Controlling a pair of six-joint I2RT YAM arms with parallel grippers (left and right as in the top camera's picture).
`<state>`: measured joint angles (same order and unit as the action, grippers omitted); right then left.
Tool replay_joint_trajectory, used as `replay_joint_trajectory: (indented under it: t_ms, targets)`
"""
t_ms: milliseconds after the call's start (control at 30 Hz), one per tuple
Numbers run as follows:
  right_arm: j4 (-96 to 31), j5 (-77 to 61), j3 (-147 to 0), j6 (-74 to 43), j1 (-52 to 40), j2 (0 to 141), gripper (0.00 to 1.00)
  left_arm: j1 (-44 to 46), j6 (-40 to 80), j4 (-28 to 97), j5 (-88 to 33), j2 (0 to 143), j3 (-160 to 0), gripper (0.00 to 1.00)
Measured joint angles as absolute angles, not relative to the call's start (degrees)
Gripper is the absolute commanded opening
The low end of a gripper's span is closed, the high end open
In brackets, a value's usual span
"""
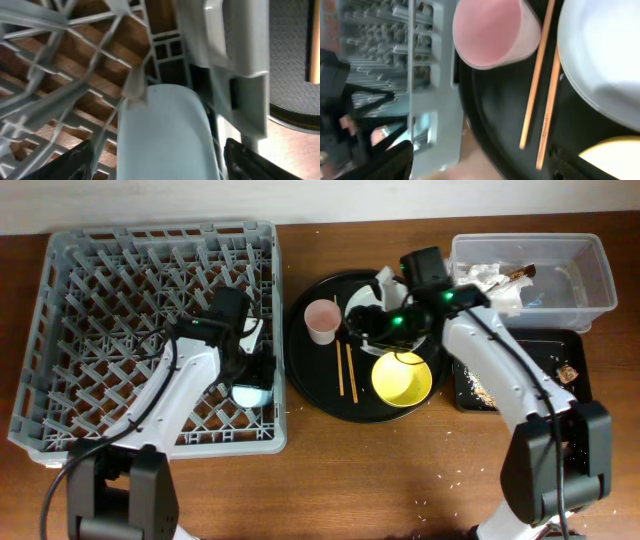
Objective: Sort waste into correct bins and load items into the dishwasher rack
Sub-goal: 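Place the blue cup upside down in the dish rack with the left gripper, then grasp the pink cup with the right gripper and pass it to the left gripper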
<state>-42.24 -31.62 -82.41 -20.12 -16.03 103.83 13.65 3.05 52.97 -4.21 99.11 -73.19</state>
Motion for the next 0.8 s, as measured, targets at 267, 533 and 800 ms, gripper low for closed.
replay_joint_trajectory:
  t_ms: [267,533,800]
  targets:
    - [-30.81,-9.41,-82.39,-28.69,-23.81,104.07,0.74,13.37,3.05,59.86,-4.89,99.9,-80.95,0.87]
    - [-24.27,-5.37,-82.37,-32.88,-24.01,112.09,0.42,7.55,3.07,68.58,-5.98,99.26,-106.52,0.87]
    - [-22.57,-7.86,-82.37,-34.24,-24.03,117.4,0.04,7.53,3.05,69.04,-6.04,99.26,-106.52,0.86]
